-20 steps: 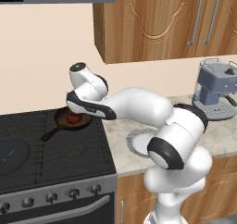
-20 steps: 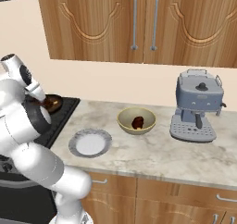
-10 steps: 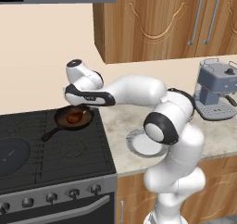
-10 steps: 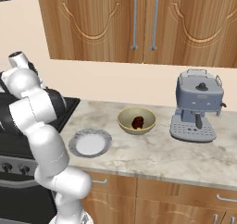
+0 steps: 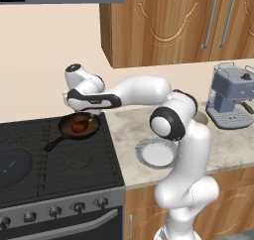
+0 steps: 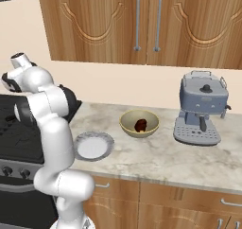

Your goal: Place one of the steaks on the plate and the other in the bowl. Then place the bowl in the fridge.

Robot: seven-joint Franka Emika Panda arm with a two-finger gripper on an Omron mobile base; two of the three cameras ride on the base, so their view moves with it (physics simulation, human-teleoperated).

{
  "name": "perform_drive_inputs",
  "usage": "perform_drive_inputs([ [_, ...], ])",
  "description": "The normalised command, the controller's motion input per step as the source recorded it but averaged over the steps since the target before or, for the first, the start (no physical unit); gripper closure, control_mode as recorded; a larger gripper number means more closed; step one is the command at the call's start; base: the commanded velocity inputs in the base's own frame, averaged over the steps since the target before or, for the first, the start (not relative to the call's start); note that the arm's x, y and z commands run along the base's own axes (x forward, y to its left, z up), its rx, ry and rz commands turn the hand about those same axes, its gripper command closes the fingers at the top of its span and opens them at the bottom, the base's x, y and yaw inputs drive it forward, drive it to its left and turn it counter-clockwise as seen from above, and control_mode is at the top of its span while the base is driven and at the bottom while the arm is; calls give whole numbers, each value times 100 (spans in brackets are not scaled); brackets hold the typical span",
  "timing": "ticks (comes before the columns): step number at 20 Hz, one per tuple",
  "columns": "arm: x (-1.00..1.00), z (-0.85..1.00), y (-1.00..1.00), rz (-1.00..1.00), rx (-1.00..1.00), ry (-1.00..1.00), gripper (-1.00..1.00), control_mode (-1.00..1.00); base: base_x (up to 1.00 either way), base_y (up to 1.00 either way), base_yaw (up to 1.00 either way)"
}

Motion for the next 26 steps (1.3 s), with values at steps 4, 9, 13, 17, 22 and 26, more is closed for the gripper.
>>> perform_drive_inputs([
  [4,29,-22,1,-1,9,0,-100,-100,0,0,0],
  [9,23,-26,0,0,16,0,-100,-100,0,0,0],
  [13,3,-4,0,-4,1,3,-100,-100,0,0,0],
  [17,4,-21,-2,-4,0,1,-100,-100,0,0,0],
  [22,22,-19,0,-5,0,8,-100,-100,0,0,0],
  [26,23,-20,0,-7,0,13,-100,-100,0,0,0],
])
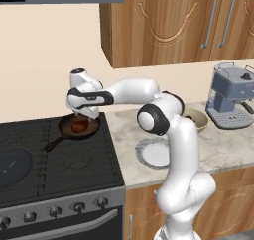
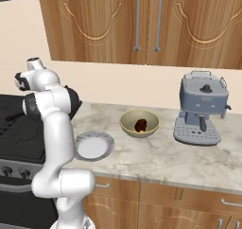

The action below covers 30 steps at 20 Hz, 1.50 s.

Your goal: Place one of the steaks on the plate and the other in the bowl. Then place the bowl in the fridge.

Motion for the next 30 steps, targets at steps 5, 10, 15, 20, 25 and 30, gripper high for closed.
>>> perform_drive_inputs([
  [5,15,-25,0,-9,0,13,-100,-100,0,0,0],
  [10,0,-27,0,-5,-4,7,-100,-100,0,0,0],
  [15,5,-27,0,-3,-4,0,-100,-100,0,0,0],
  [20,10,-18,0,0,0,-1,-100,-100,0,0,0],
  [25,0,-27,4,0,0,0,-100,-100,0,0,0],
  [30,0,-4,0,0,0,0,100,-100,0,0,0],
])
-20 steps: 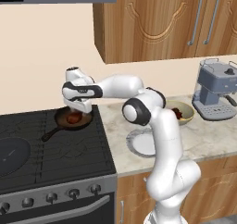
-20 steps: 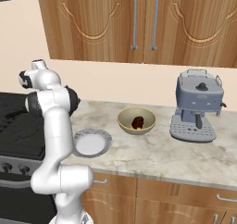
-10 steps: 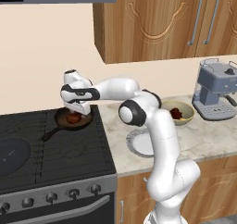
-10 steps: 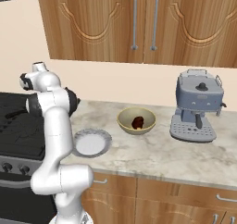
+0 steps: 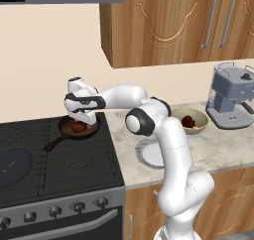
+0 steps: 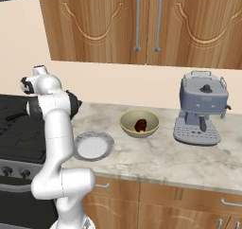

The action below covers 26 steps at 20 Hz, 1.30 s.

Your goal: Place one of the steaks on the plate and the other in the bowl. Then place the bowl in the fridge.

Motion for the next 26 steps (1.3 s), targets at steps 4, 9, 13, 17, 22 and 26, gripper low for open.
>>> perform_drive_inputs([
  [4,0,0,0,0,0,-1,100,-100,0,0,0],
  [9,-13,0,0,0,0,-8,100,-100,0,0,0],
  [13,-68,22,-10,-3,0,-11,100,-100,0,0,0],
  [17,-97,41,-51,-7,7,-11,100,-100,0,0,0],
  [22,-91,45,-66,-4,14,-10,100,-100,0,0,0],
  [26,-99,82,-61,0,14,-17,100,-100,0,0,0],
])
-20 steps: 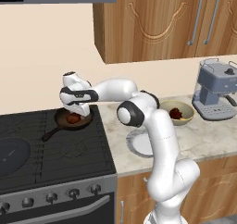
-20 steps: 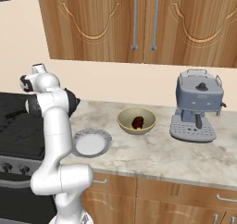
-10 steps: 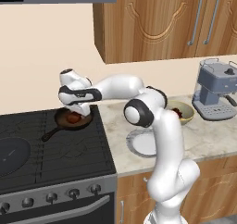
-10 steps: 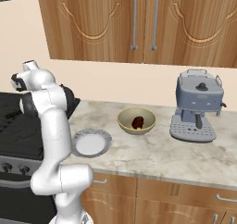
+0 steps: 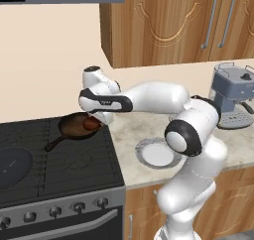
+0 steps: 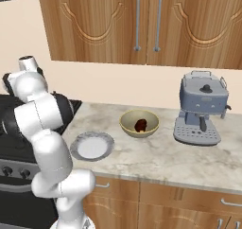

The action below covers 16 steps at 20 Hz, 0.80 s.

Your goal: Place one of the steaks on the plate and the other in the bowl. Then place the bowl in the fridge.

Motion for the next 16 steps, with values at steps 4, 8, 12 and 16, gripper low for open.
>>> perform_drive_inputs([
  [4,-100,70,-38,0,8,-13,100,-100,0,0,0],
  [8,-93,71,-61,0,6,-5,100,-100,0,0,0],
  [12,-59,38,-68,13,0,-2,100,-100,0,0,0],
  [16,-51,6,-46,29,-8,-4,100,-100,0,0,0],
])
